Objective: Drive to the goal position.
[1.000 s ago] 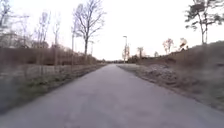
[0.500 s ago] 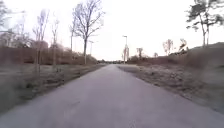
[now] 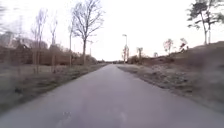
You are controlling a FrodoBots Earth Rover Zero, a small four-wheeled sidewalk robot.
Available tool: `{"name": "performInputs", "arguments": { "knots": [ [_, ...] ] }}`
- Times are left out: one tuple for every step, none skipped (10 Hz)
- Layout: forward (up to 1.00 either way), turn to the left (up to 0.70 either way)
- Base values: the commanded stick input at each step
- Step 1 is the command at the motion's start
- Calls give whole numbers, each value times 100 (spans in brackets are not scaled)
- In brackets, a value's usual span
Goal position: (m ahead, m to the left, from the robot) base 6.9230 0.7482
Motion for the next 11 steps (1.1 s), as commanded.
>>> {"name": "performInputs", "arguments": {
  "knots": [
    [100,1],
    [100,1],
    [100,1],
    [100,1],
    [100,1],
    [100,1],
    [100,1],
    [100,1],
    [100,1],
    [100,1],
    [100,1]
  ]
}}
